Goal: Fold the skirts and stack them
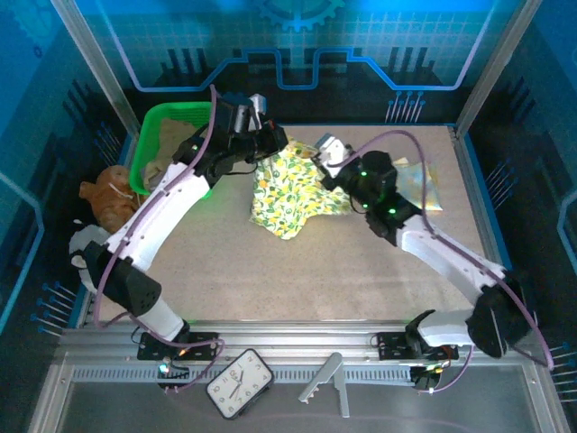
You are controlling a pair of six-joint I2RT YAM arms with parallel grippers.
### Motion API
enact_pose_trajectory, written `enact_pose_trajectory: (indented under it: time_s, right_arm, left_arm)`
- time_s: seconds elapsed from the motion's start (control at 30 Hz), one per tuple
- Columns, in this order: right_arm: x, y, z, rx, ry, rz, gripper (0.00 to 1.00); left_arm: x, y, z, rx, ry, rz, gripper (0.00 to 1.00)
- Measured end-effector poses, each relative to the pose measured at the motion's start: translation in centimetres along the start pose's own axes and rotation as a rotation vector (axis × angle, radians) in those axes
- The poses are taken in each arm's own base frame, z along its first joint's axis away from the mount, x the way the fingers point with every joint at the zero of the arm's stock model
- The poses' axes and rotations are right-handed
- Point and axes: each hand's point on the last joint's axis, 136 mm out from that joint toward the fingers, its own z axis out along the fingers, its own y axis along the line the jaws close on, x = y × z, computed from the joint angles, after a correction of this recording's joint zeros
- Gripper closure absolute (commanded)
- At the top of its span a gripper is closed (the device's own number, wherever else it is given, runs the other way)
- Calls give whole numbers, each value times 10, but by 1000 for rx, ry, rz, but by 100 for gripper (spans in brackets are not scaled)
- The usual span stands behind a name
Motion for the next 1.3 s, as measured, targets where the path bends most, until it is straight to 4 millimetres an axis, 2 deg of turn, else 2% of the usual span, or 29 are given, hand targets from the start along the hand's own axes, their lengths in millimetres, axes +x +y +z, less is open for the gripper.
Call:
enact_pose_trajectory:
  time_s: [0.07, 0.17, 0.27, 0.33, 0.4, 0.5, 0.6, 0.7, 0.77, 0.83, 0.93, 1.0, 1.07, 1.1, 1.13, 1.17, 1.2, 1.23, 1.27, 1.3]
  right_arm:
    - [-6, 1, -16, -62, 1, 69, 100]
    - [-18, 4, -28, -129, 4, 132, 100]
    - [-23, -2, -34, -146, 7, 168, 100]
    - [-18, -7, -31, -154, 22, 197, 100]
    - [-12, -16, -24, -166, 35, 233, 100]
    - [0, -31, -2, -184, 62, 280, 100]
    - [11, -49, 27, -196, 102, 307, 100]
    - [10, -70, 55, -202, 122, 306, 100]
    - [-3, -83, 67, -201, 112, 277, 100]
    - [-22, -92, 70, -202, 87, 232, 100]
    - [-46, -95, 63, -210, 55, 134, 100]
    - [-50, -89, 57, -211, 71, 46, 100]
    - [-40, -76, 51, -215, 118, -42, 100]
    - [-28, -61, 45, -233, 154, -84, 100]
    - [-12, -43, 39, -267, 196, -115, 100]
    - [7, -21, 33, -313, 239, -138, 100]
    - [26, 2, 28, -363, 278, -154, 100]
    - [50, 29, 21, -425, 329, -167, 94]
    - [74, 56, 14, -494, 382, -171, 82]
    - [100, 86, 4, -575, 447, -167, 68]
  left_arm:
    - [4, -19, -12, 75, 21, 12, 98]
    - [5, -39, -25, 161, 36, 24, 97]
    - [4, -48, -29, 204, 39, 34, 97]
    - [5, -49, -26, 207, 47, 34, 100]
    - [-1, -46, -18, 201, 48, 31, 100]
    - [-17, -35, 7, 184, 43, 20, 100]
    - [-42, -19, 37, 161, 21, 24, 100]
    - [-78, -18, 55, 163, -37, 69, 98]
    - [-101, -26, 56, 183, -86, 110, 96]
    - [-117, -37, 47, 207, -131, 149, 94]
    - [-125, -54, 28, 242, -170, 207, 89]
    - [-120, -53, 19, 243, -180, 228, 86]
    - [-110, -31, 12, 199, -183, 213, 84]
    - [-102, -12, 9, 165, -185, 196, 83]
    - [-91, 9, 8, 132, -180, 173, 75]
    - [-75, 36, 8, 90, -171, 130, 59]
    - [-59, 59, 11, 56, -157, 96, 53]
    - [-36, 88, 16, 19, -142, 47, 49]
    - [-10, 113, 21, -17, -112, 0, 44]
    - [28, 148, 27, -75, -59, -68, 38]
